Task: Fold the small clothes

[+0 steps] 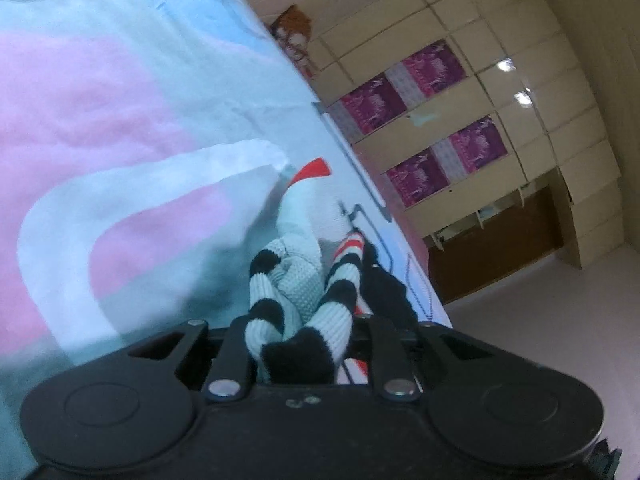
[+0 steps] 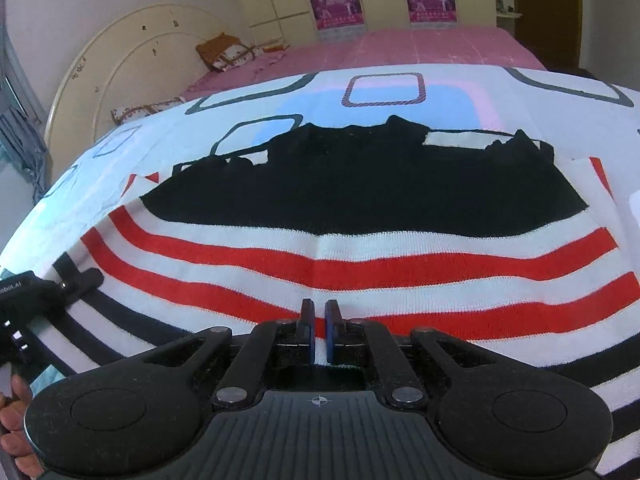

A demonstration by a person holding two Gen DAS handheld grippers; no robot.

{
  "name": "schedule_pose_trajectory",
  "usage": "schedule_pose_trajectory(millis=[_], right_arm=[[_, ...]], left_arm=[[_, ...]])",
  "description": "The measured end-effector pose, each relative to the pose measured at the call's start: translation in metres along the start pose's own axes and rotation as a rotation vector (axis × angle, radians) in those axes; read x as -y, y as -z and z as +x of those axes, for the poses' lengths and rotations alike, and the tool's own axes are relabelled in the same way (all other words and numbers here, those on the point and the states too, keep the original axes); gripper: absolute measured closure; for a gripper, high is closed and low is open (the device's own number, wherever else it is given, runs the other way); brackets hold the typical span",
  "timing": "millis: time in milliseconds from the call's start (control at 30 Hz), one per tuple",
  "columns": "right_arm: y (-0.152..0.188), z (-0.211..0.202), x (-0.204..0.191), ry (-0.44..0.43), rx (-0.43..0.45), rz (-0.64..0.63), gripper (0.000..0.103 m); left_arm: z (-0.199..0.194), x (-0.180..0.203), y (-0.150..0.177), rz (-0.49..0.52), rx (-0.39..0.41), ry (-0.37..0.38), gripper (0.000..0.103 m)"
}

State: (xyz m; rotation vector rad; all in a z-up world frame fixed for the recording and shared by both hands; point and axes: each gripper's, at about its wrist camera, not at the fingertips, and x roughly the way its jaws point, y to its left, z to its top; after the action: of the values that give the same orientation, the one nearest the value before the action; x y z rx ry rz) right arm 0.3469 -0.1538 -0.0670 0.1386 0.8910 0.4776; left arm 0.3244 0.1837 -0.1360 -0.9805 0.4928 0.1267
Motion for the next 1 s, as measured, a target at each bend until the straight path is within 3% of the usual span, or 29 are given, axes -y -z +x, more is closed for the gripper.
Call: schedule_pose_trajectory(millis=[167, 333, 467, 567, 667, 733, 767, 800, 833, 867, 900, 933, 1000], right_arm=[[0.004, -0.001, 0.003, -0.02, 0.009, -0.009, 0.099], [-0.003, -0.005, 0.015, -0.082, 0.006, 0.035, 0.099], [-0.004, -0.043, 0.054, -0.094, 0.1, 0.154, 0.099], [-0.005, -0.079, 0.096, -0.055, 0.175, 0.209, 0.099], [-0.004, -0.12, 0.148, -0.014, 0.243, 0.284, 0.099], [-0.002, -0.141, 0.181, -0.008, 0.261, 0.342, 0.099], [0.0, -0.148, 0.197, -0.014, 0.259, 0.375, 0.098], [0.001, -0.154, 0.211, -0.014, 0.257, 0.399, 0.097], [0.002, -0.158, 0.224, -0.002, 0.252, 0.415, 0.072], [0.003, -0.162, 0.233, 0.038, 0.25, 0.43, 0.025], [0.006, -0.171, 0.24, 0.051, 0.276, 0.434, 0.019], [0.009, -0.179, 0.246, 0.016, 0.296, 0.425, 0.019], [0.012, -0.185, 0.254, -0.038, 0.276, 0.434, 0.03]], left_arm=[[-0.014, 0.036, 0.005, 0.108, 0.022, 0.064, 0.086], [-0.017, 0.097, 0.022, 0.218, 0.01, 0.127, 0.086], [-0.006, 0.15, 0.051, 0.312, -0.033, 0.161, 0.086], [0.009, 0.19, 0.084, 0.386, -0.074, 0.183, 0.086], [0.027, 0.223, 0.13, 0.458, -0.142, 0.203, 0.086], [0.053, 0.244, 0.174, 0.546, -0.237, 0.168, 0.085], [0.067, 0.247, 0.192, 0.595, -0.292, 0.153, 0.076], [0.084, 0.253, 0.217, 0.666, -0.377, 0.125, 0.06], [0.099, 0.256, 0.242, 0.734, -0.491, 0.061, 0.056], [0.097, 0.259, 0.252, 0.774, -0.49, 0.032, 0.054], [0.083, 0.264, 0.255, 0.808, -0.455, 0.051, 0.047], [0.067, 0.266, 0.25, 0.797, -0.446, 0.111, 0.047], [0.039, 0.262, 0.231, 0.743, -0.387, 0.162, 0.047]])
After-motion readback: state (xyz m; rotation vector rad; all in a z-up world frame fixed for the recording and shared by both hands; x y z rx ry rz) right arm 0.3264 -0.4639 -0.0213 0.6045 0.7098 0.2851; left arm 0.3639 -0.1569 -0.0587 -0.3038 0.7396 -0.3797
